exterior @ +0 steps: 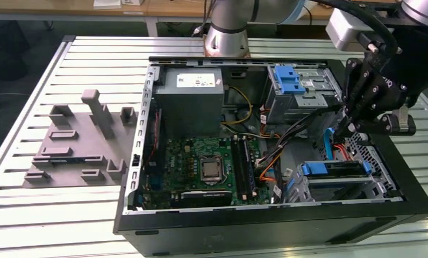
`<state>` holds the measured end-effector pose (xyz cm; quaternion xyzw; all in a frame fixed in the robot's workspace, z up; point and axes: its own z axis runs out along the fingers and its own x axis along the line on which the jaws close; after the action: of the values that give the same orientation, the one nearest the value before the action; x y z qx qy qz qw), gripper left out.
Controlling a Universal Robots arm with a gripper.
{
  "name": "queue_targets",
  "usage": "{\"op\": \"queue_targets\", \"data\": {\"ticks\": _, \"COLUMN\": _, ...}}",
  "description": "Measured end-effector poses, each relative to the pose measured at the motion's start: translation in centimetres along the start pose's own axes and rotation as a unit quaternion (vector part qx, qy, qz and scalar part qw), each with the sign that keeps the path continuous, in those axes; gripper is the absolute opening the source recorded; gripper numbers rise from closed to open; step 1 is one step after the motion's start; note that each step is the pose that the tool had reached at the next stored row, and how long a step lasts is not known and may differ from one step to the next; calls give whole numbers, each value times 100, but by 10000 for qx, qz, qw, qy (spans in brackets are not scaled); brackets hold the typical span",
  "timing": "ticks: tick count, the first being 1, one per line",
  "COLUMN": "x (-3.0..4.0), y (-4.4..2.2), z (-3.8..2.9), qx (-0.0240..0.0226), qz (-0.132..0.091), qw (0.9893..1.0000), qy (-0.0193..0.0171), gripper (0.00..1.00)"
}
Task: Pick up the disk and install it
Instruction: 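Insert the second disk wire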
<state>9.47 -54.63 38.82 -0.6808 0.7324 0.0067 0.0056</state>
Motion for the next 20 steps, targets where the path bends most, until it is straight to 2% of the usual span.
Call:
{"op": "queue_targets", "data": {"ticks": 5, "x": -1, "y": 27, "z": 10, "qx": 36, "qz": -2, "qw": 10000, "qy": -2, "gripper": 11}}
{"op": "queue_targets", "data": {"ticks": 6, "x": -6, "y": 30, "z": 11, "qx": 42, "qz": -2, "qw": 10000, "qy": -2, "gripper": 18}}
{"op": "queue_targets", "data": {"ticks": 13, "x": -54, "y": 35, "z": 15, "qx": 47, "qz": -2, "qw": 10000, "qy": -3, "gripper": 19}}
{"op": "queue_targets", "data": {"ticks": 14, "x": -57, "y": 35, "z": 18, "qx": 48, "qz": -2, "qw": 10000, "qy": -3, "gripper": 25}}
{"op": "queue_targets", "data": {"ticks": 20, "x": -69, "y": 37, "z": 74, "qx": 69, "qz": -3, "qw": 10000, "qy": 15, "gripper": 25}}
